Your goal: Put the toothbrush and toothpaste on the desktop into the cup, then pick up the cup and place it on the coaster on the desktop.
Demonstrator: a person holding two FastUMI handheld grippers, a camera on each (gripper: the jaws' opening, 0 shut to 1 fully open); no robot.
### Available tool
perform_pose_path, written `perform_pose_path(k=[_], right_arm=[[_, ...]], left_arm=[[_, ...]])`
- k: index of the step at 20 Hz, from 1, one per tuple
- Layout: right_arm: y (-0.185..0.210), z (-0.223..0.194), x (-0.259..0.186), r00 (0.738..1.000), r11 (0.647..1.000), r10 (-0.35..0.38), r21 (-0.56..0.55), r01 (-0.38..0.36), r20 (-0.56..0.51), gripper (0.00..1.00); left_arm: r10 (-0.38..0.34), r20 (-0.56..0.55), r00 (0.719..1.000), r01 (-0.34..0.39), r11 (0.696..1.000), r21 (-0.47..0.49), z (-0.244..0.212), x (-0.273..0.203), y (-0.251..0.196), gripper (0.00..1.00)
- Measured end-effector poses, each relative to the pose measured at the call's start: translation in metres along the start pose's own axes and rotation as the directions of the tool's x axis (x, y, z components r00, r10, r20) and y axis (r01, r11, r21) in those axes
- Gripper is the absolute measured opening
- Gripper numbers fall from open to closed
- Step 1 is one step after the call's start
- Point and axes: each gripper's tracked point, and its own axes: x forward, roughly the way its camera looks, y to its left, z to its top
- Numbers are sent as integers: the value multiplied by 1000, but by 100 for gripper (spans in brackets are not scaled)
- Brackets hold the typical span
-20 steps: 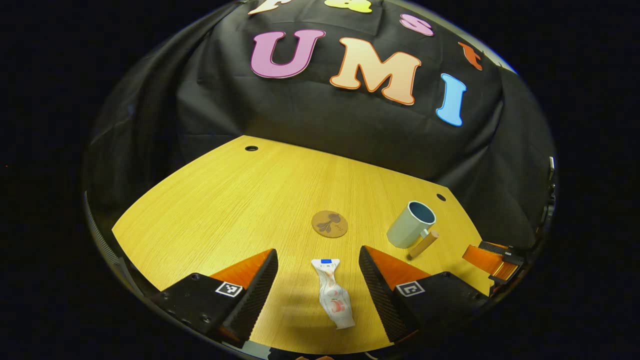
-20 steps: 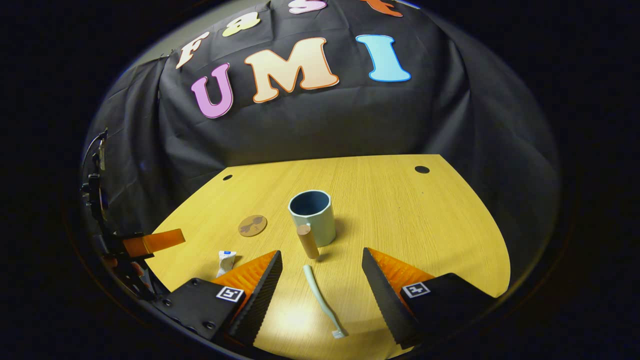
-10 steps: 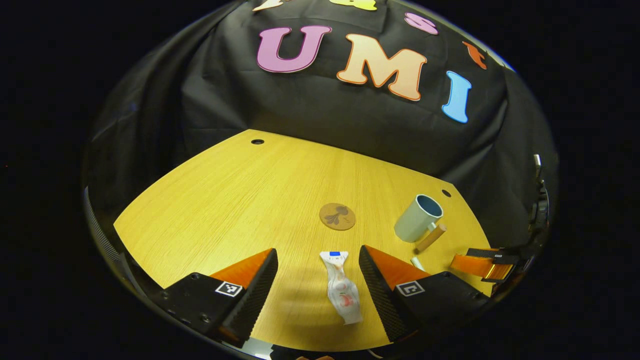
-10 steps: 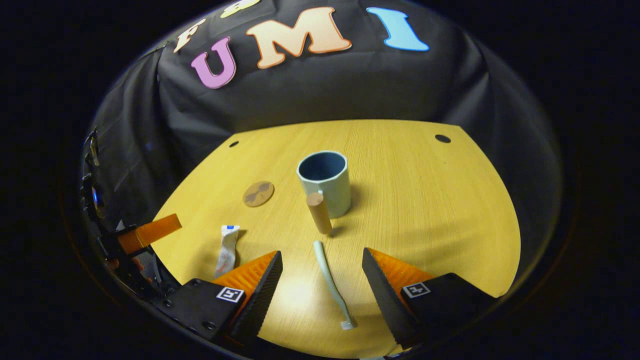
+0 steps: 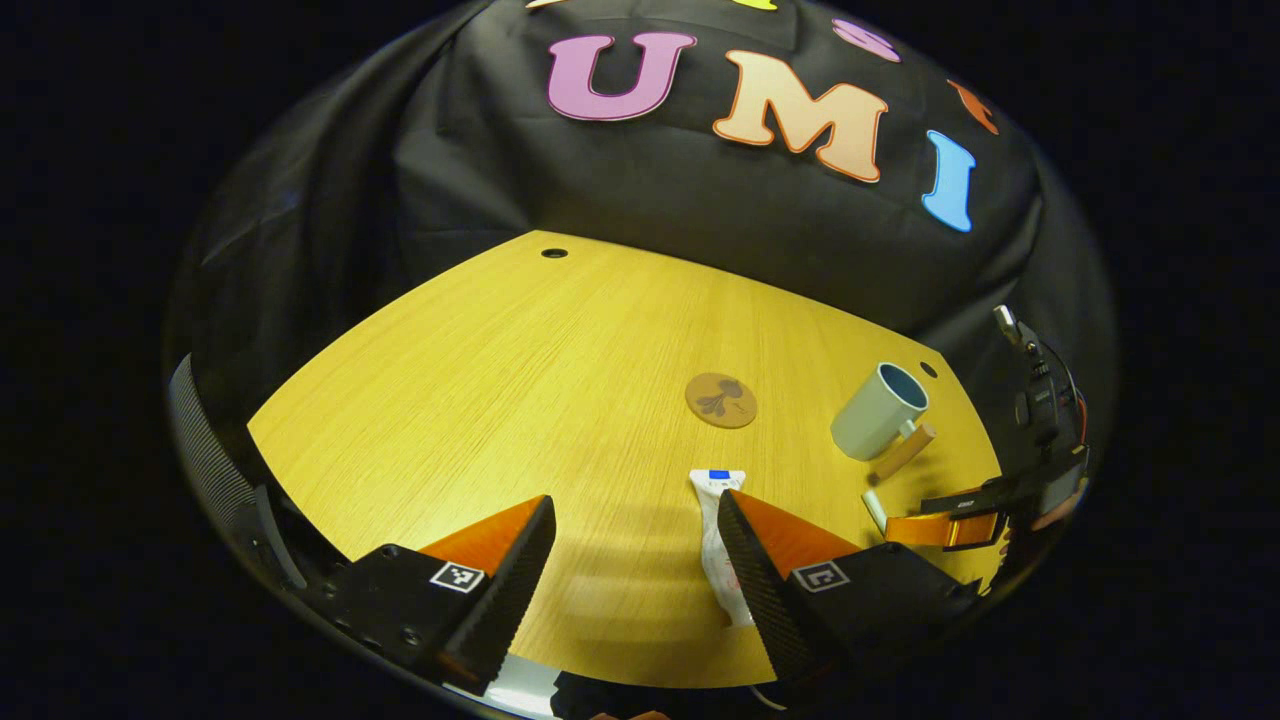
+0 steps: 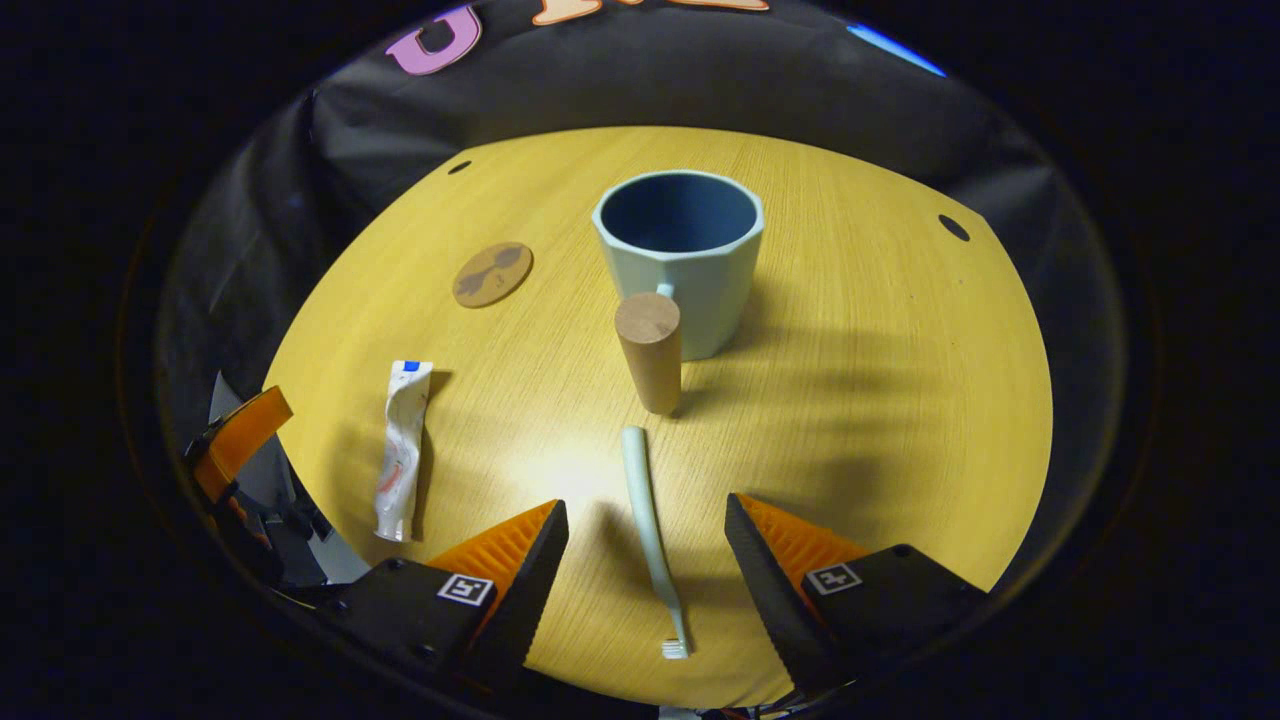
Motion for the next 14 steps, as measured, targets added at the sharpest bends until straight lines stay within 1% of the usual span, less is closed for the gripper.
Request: perform_pose_path(k=[1, 2, 4, 5, 6, 7, 8, 9, 11, 12, 14], right_arm=[[-2, 2, 4, 1000, 1000, -8, -12, 7, -19, 90], [-1, 4, 7, 999, 1000, -9, -20, 8, -34, 93], [-1, 8, 14, 998, 999, -14, -37, 11, -65, 79], [0, 9, 16, 997, 999, -15, -49, 12, -77, 75], [2, 10, 18, 996, 998, -15, -61, 10, -92, 77], [3, 10, 20, 994, 997, -18, -77, 10, -106, 75], [2, 8, 21, 992, 995, -25, -96, 14, -123, 70], [3, 8, 25, 991, 994, -35, -108, 21, -127, 75], [6, 5, 25, 989, 994, -40, -110, 24, -143, 45], [7, 6, 26, 988, 994, -35, -109, 19, -148, 35], [3, 9, 24, 987, 992, -62, -114, 46, -149, 39]], left_arm=[[13, -4, 1000, -13, 1000, -1, -1, -1, 4, 95], [24, -7, 1000, -25, 1000, -2, -2, -2, 8, 95], [48, -13, 999, -48, 999, -9, -3, -3, 16, 95], [64, -14, 998, -64, 998, -16, -5, -4, 20, 95], [75, -10, 997, -75, 997, -25, -4, -5, 25, 95], [84, -11, 996, -85, 996, -33, -6, -6, 28, 95], [95, -13, 995, -96, 995, -42, -6, -7, 31, 95], [103, -17, 995, -103, 993, -49, -7, -7, 34, 95], [117, -20, 993, -118, 991, -59, -9, -8, 38, 95], [121, -20, 992, -122, 991, -62, -8, -8, 40, 95], [127, -22, 992, -128, 989, -68, -9, -8, 43, 95]])
